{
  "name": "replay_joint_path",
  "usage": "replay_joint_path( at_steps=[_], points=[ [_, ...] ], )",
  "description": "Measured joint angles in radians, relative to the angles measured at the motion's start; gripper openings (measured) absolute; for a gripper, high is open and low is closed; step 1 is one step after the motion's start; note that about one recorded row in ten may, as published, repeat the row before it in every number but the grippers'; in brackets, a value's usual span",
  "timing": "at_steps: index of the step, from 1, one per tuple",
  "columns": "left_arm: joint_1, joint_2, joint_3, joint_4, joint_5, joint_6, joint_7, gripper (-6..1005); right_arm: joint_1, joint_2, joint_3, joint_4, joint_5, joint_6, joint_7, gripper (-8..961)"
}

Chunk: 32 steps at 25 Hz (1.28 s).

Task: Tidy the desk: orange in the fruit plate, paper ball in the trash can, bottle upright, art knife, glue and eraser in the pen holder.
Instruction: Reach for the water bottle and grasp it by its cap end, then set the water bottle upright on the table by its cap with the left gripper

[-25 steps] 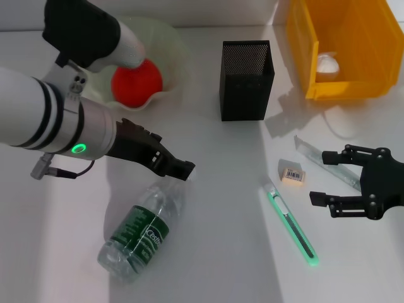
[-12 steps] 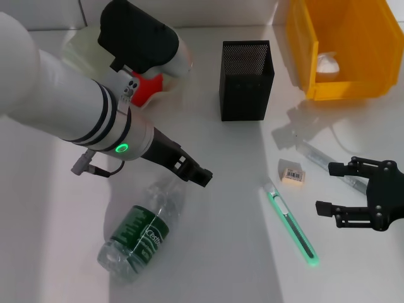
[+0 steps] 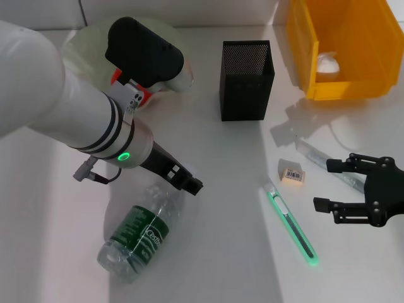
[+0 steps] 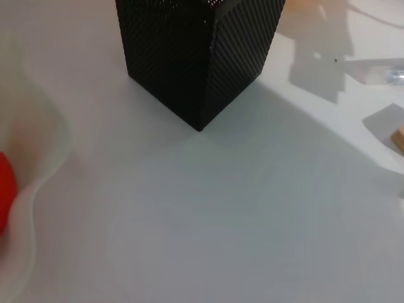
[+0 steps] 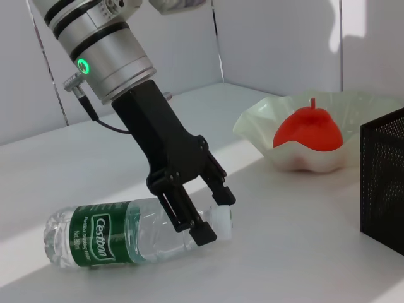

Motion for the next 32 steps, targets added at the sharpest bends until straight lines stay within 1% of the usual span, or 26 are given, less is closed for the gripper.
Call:
replay_joint_path(
  at_steps=[2,9,13,19,25,27,29,32],
  points=[
    [-0.006,0.0,0.0,-0.01,0.0,0.0,0.0,825,0.003,0.0,0.0,0.0,0.0,0.001,0.001,832],
    [-0.017,0.0,0.006,-0.031,0.004,-0.015,-0.001,772,0.008,-0.001,0.001,0.001,0.0,0.001,0.008,831],
    [-0.028,0.0,0.004,-0.036,0.009,-0.008,0.004,741,0.01,-0.006,0.003,0.007,-0.001,0.002,0.016,831],
    [-0.047,0.0,0.009,-0.057,0.008,0.006,0.011,730,0.015,-0.008,0.014,0.018,-0.006,0.003,0.025,832],
    [-0.055,0.0,0.017,-0.051,0.007,0.021,0.03,551,0.016,-0.009,0.015,0.019,-0.007,0.002,0.029,831],
    [-0.052,0.0,0.037,-0.02,0.015,0.02,0.067,461,0.015,-0.009,0.016,0.019,-0.007,0.002,0.03,831],
    [-0.047,0.0,0.04,-0.01,0.019,0.02,0.076,461,0.013,-0.009,0.022,0.019,-0.007,0.002,0.03,831],
    [-0.022,0.003,0.033,0.036,0.037,0.016,0.108,462,0.01,-0.009,0.038,0.019,-0.007,-0.004,0.03,831]
  ],
)
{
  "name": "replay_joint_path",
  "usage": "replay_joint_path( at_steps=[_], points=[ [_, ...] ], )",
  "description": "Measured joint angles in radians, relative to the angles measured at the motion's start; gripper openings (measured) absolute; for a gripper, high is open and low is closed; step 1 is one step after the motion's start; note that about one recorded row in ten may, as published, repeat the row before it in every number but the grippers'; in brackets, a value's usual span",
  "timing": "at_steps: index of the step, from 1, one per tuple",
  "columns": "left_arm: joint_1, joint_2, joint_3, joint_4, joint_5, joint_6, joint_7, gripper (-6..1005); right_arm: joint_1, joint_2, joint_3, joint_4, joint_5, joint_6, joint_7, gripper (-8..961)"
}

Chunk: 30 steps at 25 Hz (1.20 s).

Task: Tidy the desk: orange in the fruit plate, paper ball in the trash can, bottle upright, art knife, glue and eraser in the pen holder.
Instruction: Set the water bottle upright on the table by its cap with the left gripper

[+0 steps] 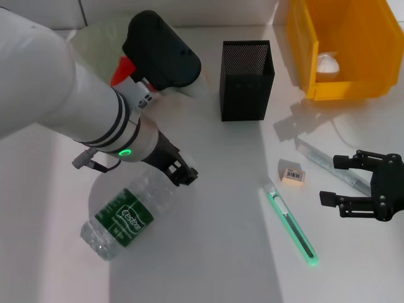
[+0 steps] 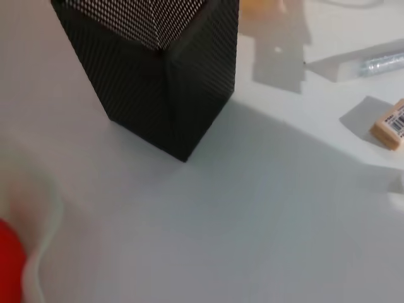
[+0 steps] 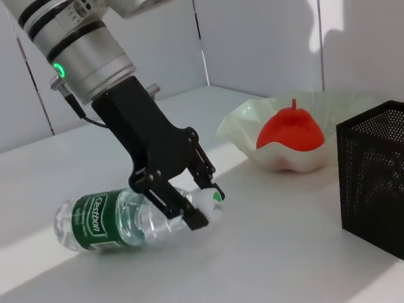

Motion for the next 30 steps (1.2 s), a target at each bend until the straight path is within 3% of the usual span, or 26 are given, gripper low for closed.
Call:
replay_joint_path(
  at_steps=[11,15,23,30],
  points=[
    [0.185,0.006,-0.226,0.291,-0.025,0.05,0.179,461,-0.001,0.0,0.024,-0.002,-0.001,-0.01,0.011,831],
    [0.269,0.006,-0.339,0.375,-0.155,0.07,0.268,461,0.008,0.0,0.021,-0.009,-0.001,-0.011,0.024,831],
    [0.364,0.008,-0.462,0.389,-0.337,0.067,0.386,454,0.028,0.001,0.024,-0.025,-0.022,-0.021,0.055,832],
    [0.38,0.008,-0.49,0.388,-0.369,0.061,0.405,448,0.037,0.005,0.02,-0.035,-0.022,-0.022,0.064,832]
  ],
)
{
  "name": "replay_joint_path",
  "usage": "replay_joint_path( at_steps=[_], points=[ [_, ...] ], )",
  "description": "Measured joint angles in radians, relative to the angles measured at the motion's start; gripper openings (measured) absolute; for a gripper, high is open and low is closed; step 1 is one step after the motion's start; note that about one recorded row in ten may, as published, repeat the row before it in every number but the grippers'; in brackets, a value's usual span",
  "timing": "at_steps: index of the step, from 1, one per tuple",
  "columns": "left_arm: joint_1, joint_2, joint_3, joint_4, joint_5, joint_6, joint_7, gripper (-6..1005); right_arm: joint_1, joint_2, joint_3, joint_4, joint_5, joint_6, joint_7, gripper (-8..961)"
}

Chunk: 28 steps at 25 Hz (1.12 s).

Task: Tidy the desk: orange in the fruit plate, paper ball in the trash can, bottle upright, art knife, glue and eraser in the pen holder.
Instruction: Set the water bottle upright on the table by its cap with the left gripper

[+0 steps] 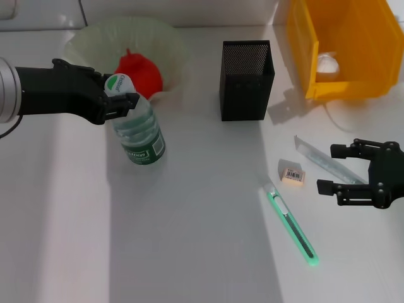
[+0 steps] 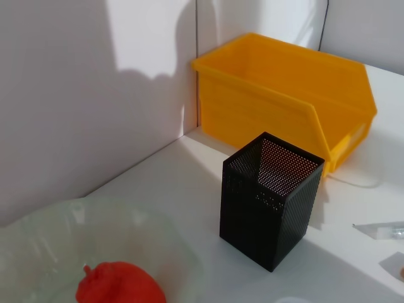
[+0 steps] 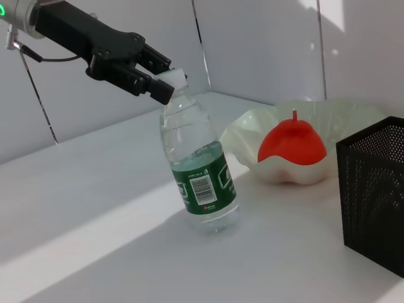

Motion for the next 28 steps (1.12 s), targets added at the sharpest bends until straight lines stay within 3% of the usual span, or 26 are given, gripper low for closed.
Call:
replay_joint_path(
  at_steps=[28],
  points=[
    [-0.029,-0.003,-0.012,-0.033,-0.005,-0.035,-0.009,544,0.003,0.002,0.004,-0.011,-0.001,-0.012,0.014,831]
  ],
)
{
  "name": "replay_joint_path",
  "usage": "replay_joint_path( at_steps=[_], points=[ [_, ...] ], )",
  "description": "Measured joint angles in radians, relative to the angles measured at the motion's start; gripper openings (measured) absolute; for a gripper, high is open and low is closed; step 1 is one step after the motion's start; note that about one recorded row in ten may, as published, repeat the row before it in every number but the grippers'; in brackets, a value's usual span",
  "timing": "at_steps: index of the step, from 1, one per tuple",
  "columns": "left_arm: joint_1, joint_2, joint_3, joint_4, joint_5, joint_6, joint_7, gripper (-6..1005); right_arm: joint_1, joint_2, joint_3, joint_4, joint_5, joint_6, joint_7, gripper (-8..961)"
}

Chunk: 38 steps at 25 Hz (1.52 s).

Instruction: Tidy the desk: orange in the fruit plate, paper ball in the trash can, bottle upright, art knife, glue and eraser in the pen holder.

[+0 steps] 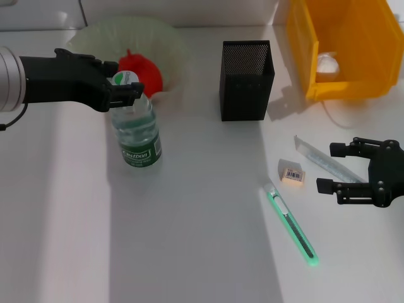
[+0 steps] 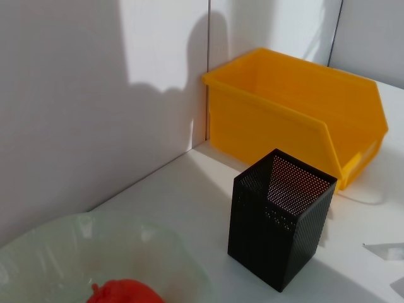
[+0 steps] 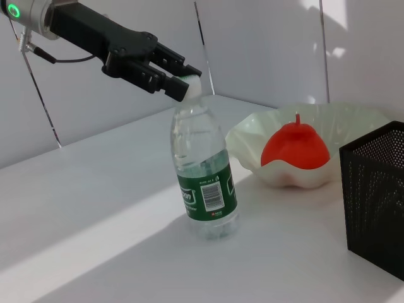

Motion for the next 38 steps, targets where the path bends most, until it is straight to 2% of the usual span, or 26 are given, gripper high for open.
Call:
replay_joint_path(
  at_steps=[2,7,10,11,12,14,15,16,17,18,19,21,22,23,24,26,27,28,31,32,33,36,37,38],
  points=[
    [-0.005,0.002,0.0,0.01,-0.01,-0.001,0.0,551,0.0,-0.002,0.0,0.0,0.0,0.0,0.016,831],
    [-0.016,0.003,-0.003,0.042,-0.017,-0.003,0.007,781,0.001,-0.006,0.0,-0.013,0.0,-0.001,0.054,831],
    [-0.016,0.003,-0.003,0.042,-0.017,-0.003,0.007,810,-0.001,-0.007,0.002,-0.03,0.0,-0.002,0.075,831],
    [-0.012,0.001,-0.014,0.089,-0.07,-0.023,0.028,819,-0.003,-0.007,0.004,-0.039,0.0,-0.002,0.088,831],
    [0.003,0.001,-0.014,0.098,-0.197,-0.037,0.104,829,-0.007,-0.008,0.013,-0.06,0.0,-0.006,0.109,831],
    [0.003,0.001,-0.014,0.098,-0.197,-0.037,0.104,829,-0.009,-0.007,0.038,-0.077,0.0,-0.023,0.128,831],
    [0.01,0.0,-0.014,0.098,-0.245,-0.04,0.134,829,-0.009,-0.007,0.038,-0.077,0.0,-0.023,0.128,831],
    [0.061,0.0,0.004,0.061,-0.466,-0.037,0.331,829,-0.008,-0.007,0.055,-0.083,0.0,-0.034,0.14,831],
    [0.093,0.0,0.024,0.026,-0.562,-0.031,0.446,829,-0.004,-0.007,0.084,-0.099,0.0,-0.054,0.176,831],
    [0.093,0.0,0.024,0.026,-0.562,-0.031,0.446,829,-0.004,-0.007,0.084,-0.099,0.0,-0.054,0.176,831],
    [0.117,0.001,0.043,-0.004,-0.621,-0.02,0.536,829,-0.003,-0.009,0.096,-0.111,0.0,-0.061,0.201,831],
    [0.156,0.002,0.082,-0.073,-0.69,0.02,0.701,829,-0.003,-0.017,0.11,-0.151,0.0,-0.081,0.257,831],
    [0.177,0.001,0.11,-0.148,-0.716,0.065,0.835,829,-0.006,-0.02,0.118,-0.193,-0.001,-0.106,0.294,831],
    [0.177,0.001,0.11,-0.148,-0.716,0.065,0.835,829,-0.006,-0.02,0.118,-0.193,-0.001,-0.106,0.294,832],
    [0.183,0.0,0.122,-0.196,-0.728,0.083,0.89,829,-0.005,-0.02,0.126,-0.252,-0.012,-0.137,0.357,832],
    [0.181,0.0,0.138,-0.309,-0.755,0.111,0.98,829,-0.002,-0.02,0.127,-0.283,-0.027,-0.154,0.4,832],
    [0.157,0.0,0.14,-0.467,-0.796,0.141,1.085,829,0.015,-0.021,0.128,-0.365,-0.073,-0.198,0.515,832],
    [0.157,0.0,0.14,-0.467,-0.796,0.141,1.085,829,0.015,-0.021,0.128,-0.365,-0.073,-0.198,0.515,832],
    [0.089,0.002,0.123,-0.748,-0.878,0.198,1.272,829,0.058,-0.021,0.114,-0.49,-0.171,-0.279,0.701,831],
    [0.034,0.004,0.093,-0.933,-0.913,0.243,1.388,829,0.104,-0.016,0.082,-0.575,-0.261,-0.334,0.824,831],
    [0.034,0.004,0.093,-0.933,-0.913,0.243,1.388,829,0.104,-0.016,0.082,-0.575,-0.261,-0.334,0.824,830],
    [-0.034,0.004,0.03,-1.146,-0.92,0.294,1.509,829,0.174,0.0,0.002,-0.655,-0.412,-0.373,1.003,830],
    [-0.05,0.006,0.004,-1.213,-0.915,0.302,1.571,829,0.21,0.004,-0.074,-0.672,-0.483,-0.378,1.112,830],
    [-0.05,0.006,0.004,-1.213,-0.915,0.302,1.571,829,0.21,0.004,-0.074,-0.672,-0.483,-0.378,1.112,829]
  ],
)
